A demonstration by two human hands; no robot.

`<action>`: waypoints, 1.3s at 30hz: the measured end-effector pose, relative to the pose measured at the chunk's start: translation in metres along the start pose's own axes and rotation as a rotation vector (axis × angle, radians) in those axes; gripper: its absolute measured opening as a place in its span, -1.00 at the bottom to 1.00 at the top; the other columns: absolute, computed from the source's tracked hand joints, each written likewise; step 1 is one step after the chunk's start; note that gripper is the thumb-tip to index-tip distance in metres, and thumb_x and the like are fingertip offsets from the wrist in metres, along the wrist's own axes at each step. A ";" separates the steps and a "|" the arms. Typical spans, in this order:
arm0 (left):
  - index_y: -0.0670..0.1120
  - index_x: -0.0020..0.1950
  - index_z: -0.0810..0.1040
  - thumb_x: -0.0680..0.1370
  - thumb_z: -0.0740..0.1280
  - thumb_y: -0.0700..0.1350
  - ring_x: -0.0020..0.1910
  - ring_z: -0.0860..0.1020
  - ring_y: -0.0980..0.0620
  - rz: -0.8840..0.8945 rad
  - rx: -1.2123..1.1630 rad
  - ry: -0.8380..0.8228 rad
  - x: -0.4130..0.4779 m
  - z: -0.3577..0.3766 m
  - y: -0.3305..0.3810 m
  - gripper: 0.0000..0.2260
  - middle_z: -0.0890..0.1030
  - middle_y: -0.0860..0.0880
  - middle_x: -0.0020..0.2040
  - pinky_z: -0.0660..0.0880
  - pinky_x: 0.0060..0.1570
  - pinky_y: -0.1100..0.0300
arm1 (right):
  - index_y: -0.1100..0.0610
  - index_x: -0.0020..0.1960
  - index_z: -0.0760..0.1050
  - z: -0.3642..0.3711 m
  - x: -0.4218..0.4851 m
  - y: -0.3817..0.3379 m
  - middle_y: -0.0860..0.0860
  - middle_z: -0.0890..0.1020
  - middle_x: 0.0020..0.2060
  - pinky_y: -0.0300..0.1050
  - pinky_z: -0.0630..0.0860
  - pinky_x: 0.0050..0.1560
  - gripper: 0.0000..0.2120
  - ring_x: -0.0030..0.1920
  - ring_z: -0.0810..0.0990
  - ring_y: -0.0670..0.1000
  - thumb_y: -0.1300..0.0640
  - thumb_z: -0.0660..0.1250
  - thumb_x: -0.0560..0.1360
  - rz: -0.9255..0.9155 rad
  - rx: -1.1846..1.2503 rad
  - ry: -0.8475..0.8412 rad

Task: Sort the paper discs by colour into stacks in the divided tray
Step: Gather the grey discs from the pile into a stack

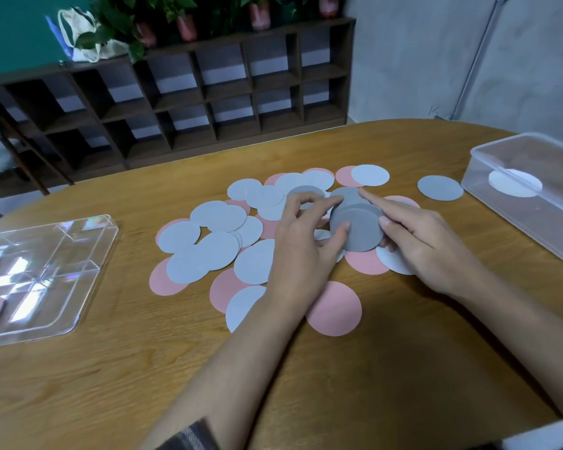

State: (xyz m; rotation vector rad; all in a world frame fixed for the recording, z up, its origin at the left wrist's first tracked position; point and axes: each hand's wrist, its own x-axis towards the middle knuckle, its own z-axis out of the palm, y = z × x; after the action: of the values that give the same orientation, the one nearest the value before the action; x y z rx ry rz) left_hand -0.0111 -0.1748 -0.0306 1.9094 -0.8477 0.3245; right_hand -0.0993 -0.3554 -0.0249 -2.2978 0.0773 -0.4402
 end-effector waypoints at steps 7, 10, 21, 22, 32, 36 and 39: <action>-0.06 0.37 0.65 0.62 0.44 -0.13 0.10 0.65 0.12 0.022 0.013 0.008 0.000 0.000 0.000 -0.69 0.73 0.01 0.18 0.54 0.16 0.30 | -0.04 0.65 0.13 -0.001 -0.004 -0.010 -0.06 0.51 0.24 -0.32 0.42 0.02 -0.41 0.15 0.48 -0.14 -0.08 -0.01 0.62 0.013 -0.014 -0.097; -0.08 0.35 0.66 0.63 0.43 -0.13 0.12 0.66 0.12 0.013 0.002 0.013 0.001 0.001 0.001 -0.72 0.73 -0.01 0.18 0.53 0.18 0.33 | -0.07 0.68 -0.07 0.002 -0.003 -0.014 -0.11 0.40 0.39 -0.16 0.37 0.21 -0.39 0.29 0.38 -0.16 -0.22 -0.04 0.69 -0.007 -0.152 -0.130; -0.10 0.40 0.61 0.66 0.38 -0.05 0.05 0.66 0.02 0.111 0.112 -0.081 0.004 0.003 0.009 -0.68 0.71 -0.04 0.13 0.58 0.11 0.08 | 0.04 0.57 0.33 -0.004 0.002 -0.001 -0.13 0.56 0.26 -0.45 0.33 0.12 -0.55 0.18 0.50 -0.24 0.13 0.23 0.68 -0.116 -0.171 0.056; -0.08 0.41 0.60 0.67 0.37 -0.04 0.05 0.65 0.05 0.100 0.101 -0.093 0.006 0.002 0.011 -0.68 0.71 -0.02 0.14 0.58 0.10 0.11 | 0.03 0.52 0.39 -0.006 0.002 0.000 -0.15 0.58 0.21 -0.46 0.34 0.10 -0.59 0.15 0.52 -0.21 0.15 0.25 0.67 -0.114 -0.147 0.090; -0.08 0.49 0.49 0.63 0.36 -0.02 0.44 0.47 -0.10 -0.113 0.386 -0.255 0.048 0.007 -0.016 -0.57 0.54 -0.05 0.46 0.43 0.40 -0.04 | 0.02 0.42 0.41 -0.014 0.011 0.020 -0.08 0.58 0.09 -0.47 0.39 -0.09 -0.69 -0.02 0.50 -0.14 0.12 0.23 0.68 0.039 -0.101 0.311; -0.07 0.29 0.58 0.60 0.37 -0.03 0.19 0.55 -0.13 -0.168 0.397 -0.264 0.050 0.012 -0.030 -0.72 0.65 -0.03 0.19 0.49 0.08 0.02 | 0.01 0.39 0.41 -0.014 0.013 0.022 -0.11 0.57 0.04 -0.48 0.39 -0.13 -0.70 -0.03 0.49 -0.16 0.14 0.24 0.68 0.067 -0.097 0.333; -0.11 0.21 0.63 0.58 0.39 -0.10 0.11 0.57 -0.13 -0.163 0.408 -0.191 0.048 0.010 -0.035 -0.77 0.69 -0.06 0.10 0.47 0.00 0.06 | 0.02 0.40 0.43 -0.013 0.013 0.021 -0.08 0.59 0.04 -0.50 0.35 -0.13 -0.70 -0.09 0.51 -0.13 0.15 0.23 0.67 0.068 -0.097 0.310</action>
State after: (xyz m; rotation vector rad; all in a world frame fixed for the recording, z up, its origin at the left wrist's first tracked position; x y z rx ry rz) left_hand 0.0460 -0.1939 -0.0325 2.4043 -0.7851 0.2300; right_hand -0.0897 -0.3816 -0.0284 -2.2956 0.3360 -0.7685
